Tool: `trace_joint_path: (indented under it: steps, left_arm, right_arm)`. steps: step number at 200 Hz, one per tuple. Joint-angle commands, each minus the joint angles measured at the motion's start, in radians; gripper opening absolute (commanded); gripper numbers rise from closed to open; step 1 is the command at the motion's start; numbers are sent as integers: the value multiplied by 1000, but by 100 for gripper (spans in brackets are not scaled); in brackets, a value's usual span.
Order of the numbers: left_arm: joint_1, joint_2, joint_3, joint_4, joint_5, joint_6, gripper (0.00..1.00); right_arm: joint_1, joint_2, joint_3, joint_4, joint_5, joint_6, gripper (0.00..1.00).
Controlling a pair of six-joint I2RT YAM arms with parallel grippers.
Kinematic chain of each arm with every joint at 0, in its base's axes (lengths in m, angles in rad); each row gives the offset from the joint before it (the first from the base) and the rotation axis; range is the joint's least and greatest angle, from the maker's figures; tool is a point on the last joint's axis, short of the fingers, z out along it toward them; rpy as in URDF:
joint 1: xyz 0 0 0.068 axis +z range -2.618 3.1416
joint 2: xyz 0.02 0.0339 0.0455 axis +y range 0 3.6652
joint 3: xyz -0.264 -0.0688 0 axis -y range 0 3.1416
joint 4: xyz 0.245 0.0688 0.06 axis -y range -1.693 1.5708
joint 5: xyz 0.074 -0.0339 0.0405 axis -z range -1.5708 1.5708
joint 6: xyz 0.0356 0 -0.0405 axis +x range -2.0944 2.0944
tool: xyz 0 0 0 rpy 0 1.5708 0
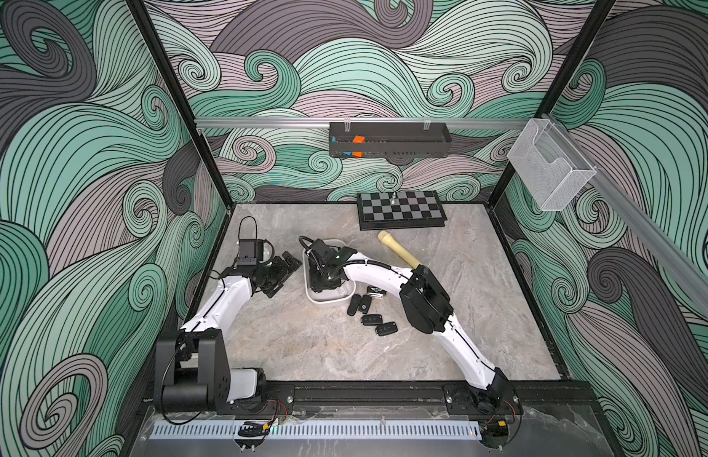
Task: Place the car key into the storage box
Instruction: Place the car key in the storage box.
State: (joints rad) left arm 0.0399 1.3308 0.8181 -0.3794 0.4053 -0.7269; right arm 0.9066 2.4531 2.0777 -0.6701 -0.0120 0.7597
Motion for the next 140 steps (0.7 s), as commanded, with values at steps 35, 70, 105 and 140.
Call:
trace_joint_path:
  steps: [35, 70, 105, 140]
  left_arm:
    - [9, 25, 12, 40, 23, 37, 99]
    - [9, 85, 18, 96, 68, 41, 99]
    - [7, 196, 42, 128, 125, 45, 99]
    - [2, 259, 72, 157, 184, 34, 99]
  right_arm:
    - [0, -45, 27, -17, 46, -25, 55]
    - [-9, -146, -4, -16, 80, -91, 59]
    - [-26, -286, -95, -14, 101, -164, 63]
    - [-48, -467, -263, -13, 151, -242, 67]
